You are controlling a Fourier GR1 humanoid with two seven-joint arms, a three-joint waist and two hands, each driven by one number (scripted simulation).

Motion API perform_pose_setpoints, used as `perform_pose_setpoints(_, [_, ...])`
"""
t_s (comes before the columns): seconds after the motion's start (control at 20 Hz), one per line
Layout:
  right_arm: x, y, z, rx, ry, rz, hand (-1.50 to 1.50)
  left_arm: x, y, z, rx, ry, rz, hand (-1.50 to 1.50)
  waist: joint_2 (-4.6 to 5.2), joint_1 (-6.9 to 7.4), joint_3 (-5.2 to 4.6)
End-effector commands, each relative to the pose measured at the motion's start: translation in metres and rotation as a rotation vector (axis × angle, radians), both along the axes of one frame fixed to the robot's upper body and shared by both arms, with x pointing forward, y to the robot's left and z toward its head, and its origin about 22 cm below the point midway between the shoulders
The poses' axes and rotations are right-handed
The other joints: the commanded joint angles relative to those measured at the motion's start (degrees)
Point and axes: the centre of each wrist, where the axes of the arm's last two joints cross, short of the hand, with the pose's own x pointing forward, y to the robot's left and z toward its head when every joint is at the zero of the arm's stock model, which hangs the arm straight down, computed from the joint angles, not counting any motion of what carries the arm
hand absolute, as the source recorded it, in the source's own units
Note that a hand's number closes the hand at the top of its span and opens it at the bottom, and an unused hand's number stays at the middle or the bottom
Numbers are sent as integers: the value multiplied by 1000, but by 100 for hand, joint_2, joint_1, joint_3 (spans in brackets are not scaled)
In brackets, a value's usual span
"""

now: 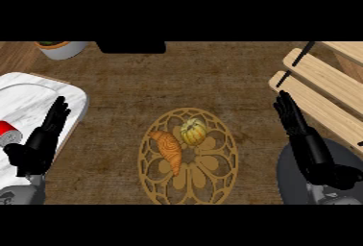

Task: Pick the croissant from the placemat and place it in the tiered shelf

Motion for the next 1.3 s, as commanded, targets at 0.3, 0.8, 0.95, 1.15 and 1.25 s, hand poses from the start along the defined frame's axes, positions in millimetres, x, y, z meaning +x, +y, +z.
perform_pose_setpoints(0.3, [75,65,98,-545,-360,199,150,37,-49,37,-108,-4,-124,0,84,315,-187])
perform_pose_setpoints(0.8, [127,171,108,-150,-51,774,-150,45,-65,75,-152,35,-88,0,112,79,-101])
perform_pose_setpoints(0.95, [117,186,140,-383,3,846,-150,46,-63,73,-173,62,-68,0,63,-26,-108])
perform_pose_setpoints(1.15, [108,198,156,-771,18,892,-150,48,-53,74,-166,58,-59,0,40,-92,-117])
perform_pose_setpoints(1.25, [94,223,171,-1011,-89,855,-150,47,-57,68,-162,76,-77,0,27,-34,-128])
